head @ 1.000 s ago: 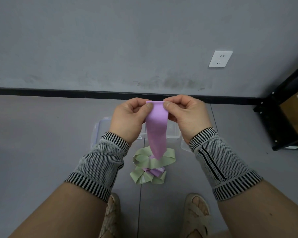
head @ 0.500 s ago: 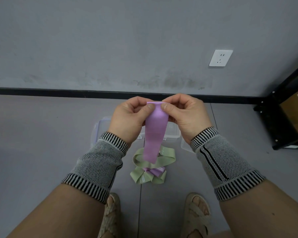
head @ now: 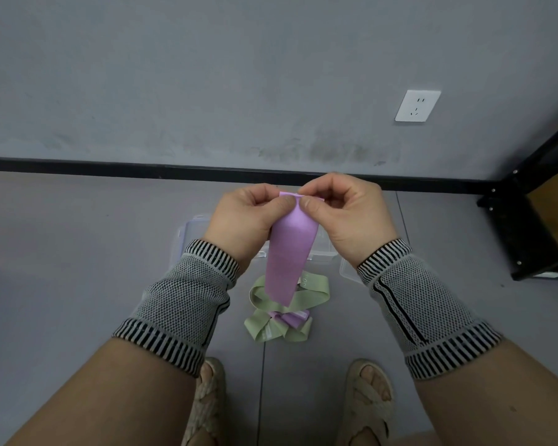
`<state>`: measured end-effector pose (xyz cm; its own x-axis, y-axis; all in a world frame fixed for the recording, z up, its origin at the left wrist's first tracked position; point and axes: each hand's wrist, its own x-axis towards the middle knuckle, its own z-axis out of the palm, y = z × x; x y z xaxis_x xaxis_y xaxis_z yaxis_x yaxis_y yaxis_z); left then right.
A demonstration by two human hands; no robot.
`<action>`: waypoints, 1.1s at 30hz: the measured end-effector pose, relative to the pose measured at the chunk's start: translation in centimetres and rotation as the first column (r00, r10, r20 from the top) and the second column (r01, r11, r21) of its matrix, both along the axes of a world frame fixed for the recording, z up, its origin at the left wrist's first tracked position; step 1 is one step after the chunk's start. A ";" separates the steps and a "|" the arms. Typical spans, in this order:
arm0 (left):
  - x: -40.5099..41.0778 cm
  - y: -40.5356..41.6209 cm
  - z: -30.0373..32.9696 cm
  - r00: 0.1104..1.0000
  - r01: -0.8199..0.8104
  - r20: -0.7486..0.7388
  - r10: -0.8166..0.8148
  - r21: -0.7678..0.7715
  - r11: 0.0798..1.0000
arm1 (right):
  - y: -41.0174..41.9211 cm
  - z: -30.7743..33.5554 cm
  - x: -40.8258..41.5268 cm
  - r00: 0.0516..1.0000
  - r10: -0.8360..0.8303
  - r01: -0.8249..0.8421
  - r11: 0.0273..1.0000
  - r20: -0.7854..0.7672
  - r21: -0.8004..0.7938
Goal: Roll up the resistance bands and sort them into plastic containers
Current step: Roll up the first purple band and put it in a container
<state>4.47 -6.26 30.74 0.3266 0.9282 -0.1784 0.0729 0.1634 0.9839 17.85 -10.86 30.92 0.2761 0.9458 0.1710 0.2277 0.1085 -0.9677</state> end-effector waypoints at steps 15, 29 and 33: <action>-0.7 0.3 0.3 0.998 0.006 0.066 0.011 -0.251 0.968 | 0.3 -1.3 -0.1 0.960 0.051 -0.056 0.998 0.274 0.011; -0.3 0.0 0.0 0.998 -0.060 0.021 0.061 -0.050 0.997 | 0.3 -0.7 0.2 0.956 0.010 -0.050 0.990 -0.294 -0.130; -0.1 0.0 -0.3 0.998 -0.063 -0.003 0.063 0.013 0.998 | 0.4 -0.9 0.2 0.988 -0.003 -0.020 0.990 -0.155 -0.143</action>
<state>4.37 -6.28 30.47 0.2667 0.9492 -0.1671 0.0657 0.1551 0.9857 18.07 -10.45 30.06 0.2802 0.9599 -0.0109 0.0739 -0.0329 -0.9967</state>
